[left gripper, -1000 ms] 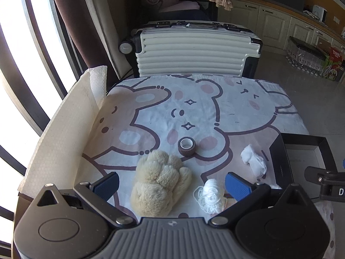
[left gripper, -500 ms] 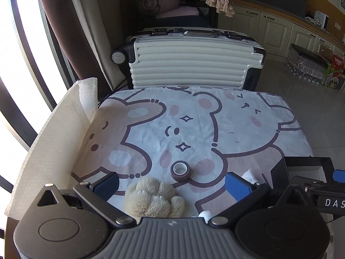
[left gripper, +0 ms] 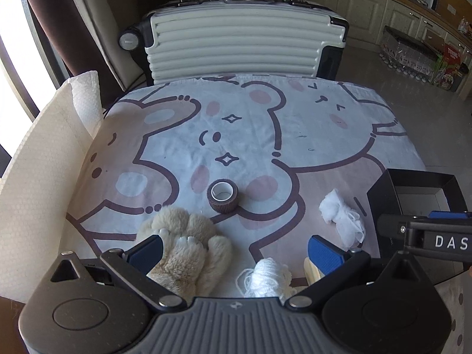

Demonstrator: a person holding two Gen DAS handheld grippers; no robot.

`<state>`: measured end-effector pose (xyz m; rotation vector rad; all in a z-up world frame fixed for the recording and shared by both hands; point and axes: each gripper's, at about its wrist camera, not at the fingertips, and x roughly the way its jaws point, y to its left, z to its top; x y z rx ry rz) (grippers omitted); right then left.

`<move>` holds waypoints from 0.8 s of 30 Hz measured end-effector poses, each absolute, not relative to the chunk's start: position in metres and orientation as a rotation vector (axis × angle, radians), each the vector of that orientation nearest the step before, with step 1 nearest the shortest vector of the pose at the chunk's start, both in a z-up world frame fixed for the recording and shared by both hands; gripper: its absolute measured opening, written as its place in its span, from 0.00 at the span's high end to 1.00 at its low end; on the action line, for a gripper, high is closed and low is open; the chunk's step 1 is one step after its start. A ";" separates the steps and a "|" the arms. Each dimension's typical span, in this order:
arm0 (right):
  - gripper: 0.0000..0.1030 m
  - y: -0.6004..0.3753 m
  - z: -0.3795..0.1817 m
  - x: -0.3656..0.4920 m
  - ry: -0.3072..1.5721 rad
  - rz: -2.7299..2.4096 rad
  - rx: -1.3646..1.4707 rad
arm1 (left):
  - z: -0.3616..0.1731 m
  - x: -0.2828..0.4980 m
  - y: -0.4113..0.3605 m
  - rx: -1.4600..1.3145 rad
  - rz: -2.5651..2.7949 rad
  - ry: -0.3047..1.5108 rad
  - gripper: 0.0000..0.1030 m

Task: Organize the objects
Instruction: 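Grasp the white yarn ball with the left tool while the right tool grasps the orange-capped plastic roll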

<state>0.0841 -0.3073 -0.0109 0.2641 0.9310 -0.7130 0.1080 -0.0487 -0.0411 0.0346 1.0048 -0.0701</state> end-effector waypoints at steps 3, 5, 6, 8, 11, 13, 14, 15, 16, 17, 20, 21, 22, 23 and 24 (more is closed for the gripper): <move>0.27 -0.307 -0.017 0.085 0.956 -0.702 0.282 | -0.046 0.110 -0.048 0.029 -0.069 1.019 0.02; 0.30 -0.307 -0.020 0.084 0.967 -0.690 0.296 | -0.051 0.112 -0.046 0.021 -0.064 1.037 0.07; 0.32 -0.306 -0.021 0.084 0.971 -0.686 0.299 | -0.054 0.113 -0.044 0.017 -0.060 1.047 0.08; 0.40 -0.306 -0.024 0.085 0.976 -0.677 0.303 | -0.059 0.115 -0.042 0.003 -0.058 1.063 0.14; 0.52 -0.306 -0.031 0.087 0.991 -0.664 0.300 | -0.062 0.115 -0.041 -0.026 -0.070 1.081 0.22; 0.66 -0.306 -0.036 0.089 1.004 -0.655 0.281 | -0.063 0.114 -0.042 -0.044 -0.089 1.089 0.27; 0.73 -0.305 -0.039 0.090 1.016 -0.645 0.274 | -0.064 0.114 -0.044 -0.048 -0.099 1.093 0.30; 0.76 -0.304 -0.041 0.091 1.028 -0.635 0.270 | -0.064 0.114 -0.046 -0.050 -0.108 1.096 0.32; 0.78 -0.303 -0.043 0.090 1.044 -0.620 0.265 | -0.064 0.113 -0.048 -0.050 -0.118 1.101 0.35; 0.79 -0.301 -0.045 0.090 1.061 -0.611 0.256 | -0.066 0.113 -0.050 -0.051 -0.126 1.107 0.39; 0.80 -0.296 -0.047 0.086 1.106 -0.600 0.228 | -0.071 0.112 -0.056 -0.049 -0.145 1.131 0.44; 0.80 -0.295 -0.047 0.084 1.120 -0.599 0.227 | -0.072 0.112 -0.058 -0.043 -0.147 1.137 0.44; 0.80 -0.294 -0.049 0.081 1.136 -0.596 0.224 | -0.074 0.113 -0.060 -0.037 -0.146 1.143 0.45; 0.80 -0.293 -0.050 0.078 1.153 -0.592 0.217 | -0.075 0.113 -0.061 -0.032 -0.144 1.148 0.45; 0.80 -0.292 -0.052 0.075 1.171 -0.590 0.210 | -0.076 0.113 -0.062 -0.029 -0.141 1.152 0.45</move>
